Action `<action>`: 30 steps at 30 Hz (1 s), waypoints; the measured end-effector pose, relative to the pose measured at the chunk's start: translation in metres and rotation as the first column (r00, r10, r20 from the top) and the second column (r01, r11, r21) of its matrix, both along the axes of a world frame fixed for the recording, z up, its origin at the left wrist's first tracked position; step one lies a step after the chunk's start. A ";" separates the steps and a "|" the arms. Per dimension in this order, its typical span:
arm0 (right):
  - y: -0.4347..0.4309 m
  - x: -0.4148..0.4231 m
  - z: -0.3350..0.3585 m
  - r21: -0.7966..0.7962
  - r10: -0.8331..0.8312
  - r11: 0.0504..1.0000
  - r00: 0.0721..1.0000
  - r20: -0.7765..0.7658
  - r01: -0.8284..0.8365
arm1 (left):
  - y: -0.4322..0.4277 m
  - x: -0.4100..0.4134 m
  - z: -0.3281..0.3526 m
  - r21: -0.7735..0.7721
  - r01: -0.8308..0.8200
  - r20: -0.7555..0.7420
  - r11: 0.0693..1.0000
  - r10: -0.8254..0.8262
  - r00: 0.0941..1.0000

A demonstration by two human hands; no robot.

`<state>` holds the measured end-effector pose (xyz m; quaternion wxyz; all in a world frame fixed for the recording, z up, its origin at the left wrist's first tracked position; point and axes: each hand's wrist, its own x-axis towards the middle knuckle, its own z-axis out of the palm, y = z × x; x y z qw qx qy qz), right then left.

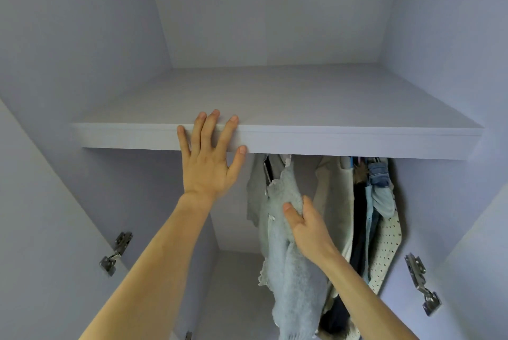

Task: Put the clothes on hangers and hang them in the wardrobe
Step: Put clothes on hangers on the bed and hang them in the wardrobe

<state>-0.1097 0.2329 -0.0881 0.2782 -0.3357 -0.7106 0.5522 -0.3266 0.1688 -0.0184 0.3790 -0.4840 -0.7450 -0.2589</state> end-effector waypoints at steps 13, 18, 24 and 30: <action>-0.128 0.018 -0.042 0.125 0.142 0.975 0.949 0.282 -0.183 | -0.113 0.057 -0.079 -0.022 0.254 0.930 0.967 -0.073 0.359; -0.194 0.020 -0.082 0.151 0.281 0.908 0.837 0.470 -0.390 | -0.157 0.058 -0.119 -0.111 0.262 0.992 0.959 0.123 -0.027; -0.255 0.031 -0.100 -0.054 0.515 0.752 0.536 0.669 -0.656 | -0.241 0.073 -0.167 -0.148 0.165 0.969 0.975 0.176 -0.171; -0.279 0.006 -0.105 -0.120 0.616 0.689 0.492 0.615 -0.715 | -0.377 0.119 -0.211 -0.172 0.141 0.928 0.975 0.208 -0.309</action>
